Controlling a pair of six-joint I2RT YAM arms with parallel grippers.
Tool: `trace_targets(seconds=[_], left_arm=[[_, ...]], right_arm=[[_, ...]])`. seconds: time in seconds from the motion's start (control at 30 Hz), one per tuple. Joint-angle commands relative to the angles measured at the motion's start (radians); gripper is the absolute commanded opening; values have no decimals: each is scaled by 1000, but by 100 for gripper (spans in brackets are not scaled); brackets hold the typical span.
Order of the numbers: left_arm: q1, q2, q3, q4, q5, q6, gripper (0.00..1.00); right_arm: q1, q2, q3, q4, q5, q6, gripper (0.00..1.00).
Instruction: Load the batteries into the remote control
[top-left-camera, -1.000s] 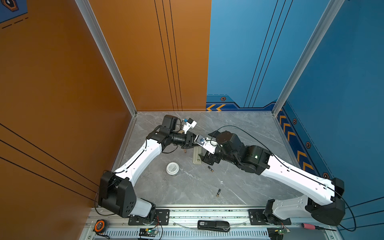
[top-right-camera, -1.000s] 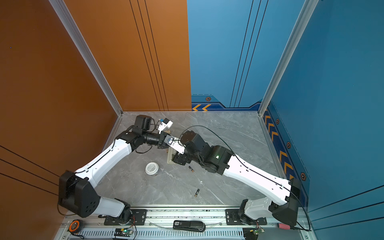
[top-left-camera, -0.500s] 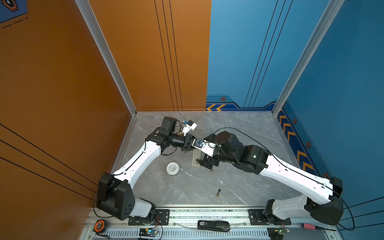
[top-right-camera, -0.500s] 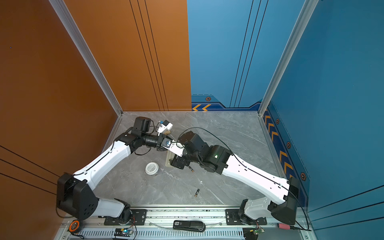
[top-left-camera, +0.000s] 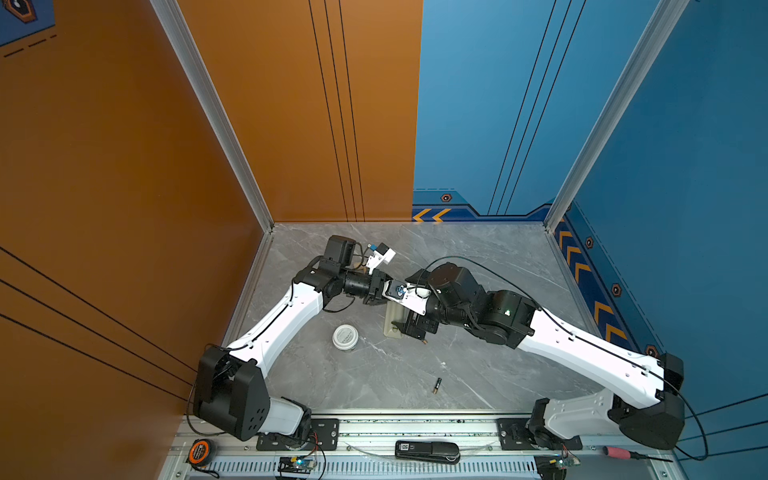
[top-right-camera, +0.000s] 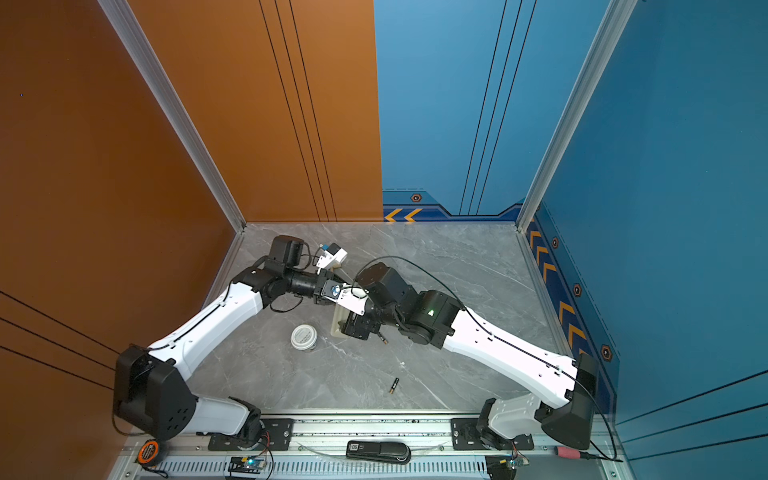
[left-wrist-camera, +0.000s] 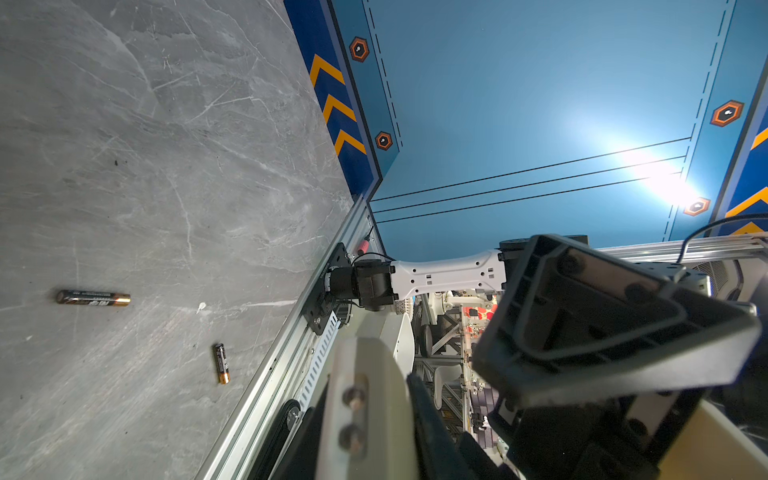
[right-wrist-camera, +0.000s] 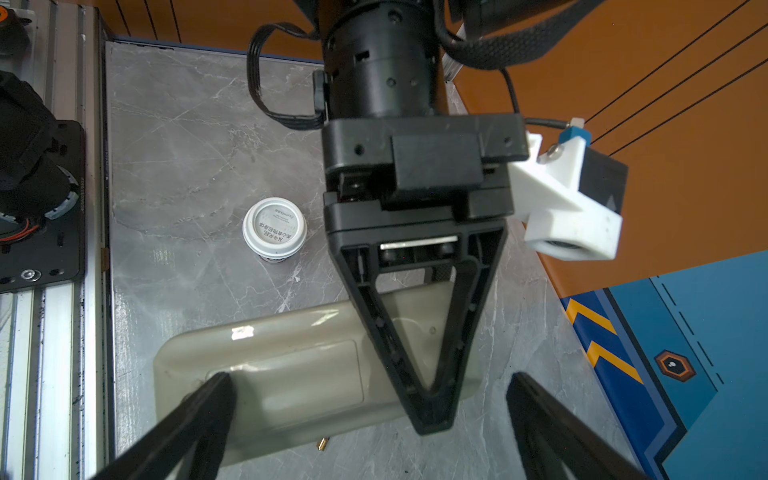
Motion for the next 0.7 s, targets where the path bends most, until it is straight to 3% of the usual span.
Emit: trace_targets(seconds=[0.0,0.67], left_arm=[[-8,-1,-5,18,46,22,0],[-10,13,-1,18,52,25,0]], right_arm=[[-2,-5,-18,-14,-26,-2,100],[16,6,-14,-69,-54,1,100]])
